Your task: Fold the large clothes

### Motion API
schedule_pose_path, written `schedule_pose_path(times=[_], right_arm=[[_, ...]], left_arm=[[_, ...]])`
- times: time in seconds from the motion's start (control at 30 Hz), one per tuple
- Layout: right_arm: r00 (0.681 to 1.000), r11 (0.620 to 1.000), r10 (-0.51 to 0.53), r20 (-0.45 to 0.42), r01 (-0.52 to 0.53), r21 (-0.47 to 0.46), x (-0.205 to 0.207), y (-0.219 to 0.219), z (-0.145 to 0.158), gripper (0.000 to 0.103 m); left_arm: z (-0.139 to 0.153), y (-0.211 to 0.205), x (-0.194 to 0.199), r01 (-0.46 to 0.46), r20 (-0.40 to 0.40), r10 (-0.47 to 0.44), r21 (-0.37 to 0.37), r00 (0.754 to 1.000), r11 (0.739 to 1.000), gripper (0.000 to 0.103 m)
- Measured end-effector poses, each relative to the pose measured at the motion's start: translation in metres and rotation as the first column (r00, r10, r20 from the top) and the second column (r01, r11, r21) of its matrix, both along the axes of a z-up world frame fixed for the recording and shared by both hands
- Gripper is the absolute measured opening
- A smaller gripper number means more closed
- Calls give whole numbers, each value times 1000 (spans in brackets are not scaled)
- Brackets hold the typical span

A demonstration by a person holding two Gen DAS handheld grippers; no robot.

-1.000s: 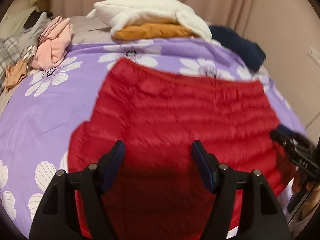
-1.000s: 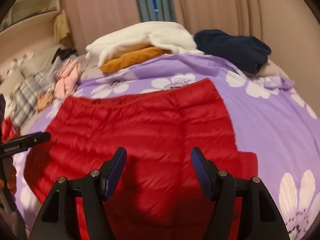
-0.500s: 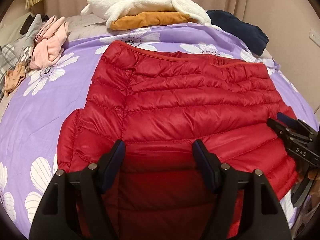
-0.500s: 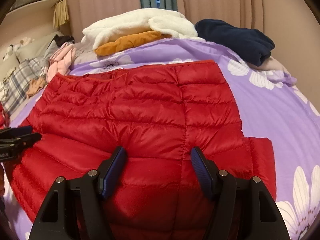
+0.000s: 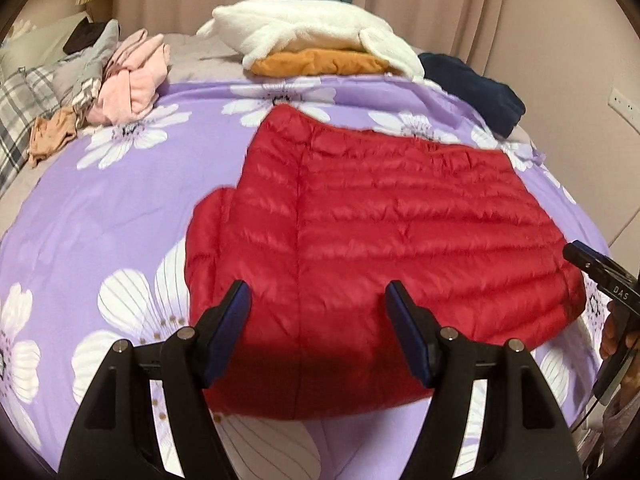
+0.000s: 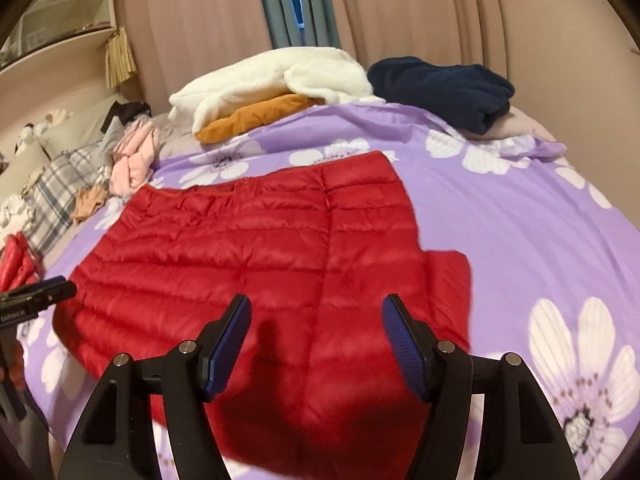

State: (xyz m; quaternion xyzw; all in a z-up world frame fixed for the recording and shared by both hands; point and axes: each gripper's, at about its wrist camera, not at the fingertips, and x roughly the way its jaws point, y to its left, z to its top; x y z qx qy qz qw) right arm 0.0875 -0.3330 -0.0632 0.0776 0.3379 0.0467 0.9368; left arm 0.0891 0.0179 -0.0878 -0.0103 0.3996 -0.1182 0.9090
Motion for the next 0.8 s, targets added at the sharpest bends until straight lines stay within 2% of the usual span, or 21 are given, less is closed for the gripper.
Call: schedule_pose_path(times=[0.07,0.23,0.37,0.57,0.8], right_arm=[[1000,1000,6,-18,-6,-8,0,0,-7,67],[997,999,10,-75,-14,-47,5,6,-35,67],[996,1000,5,-90,-7,-18,8,6,-44,67],[994,1000,-16,-108,13,-27,-2,9,-31,67],[999,999,0,-37,-2,-50,-28,12,-7,67]], left_arm=[[-12,-2,0,-4,-27,4,16,1000,1000,70],[-30,-3,9,-14,-75,14,-9,997,1000,72],[-32,-4,10,-17,-86,15,-12,996,1000,72],[-21,3,0,-45,-101,43,-17,994,999,71],[-14,15,-18,-98,-103,99,13,990,995,71]])
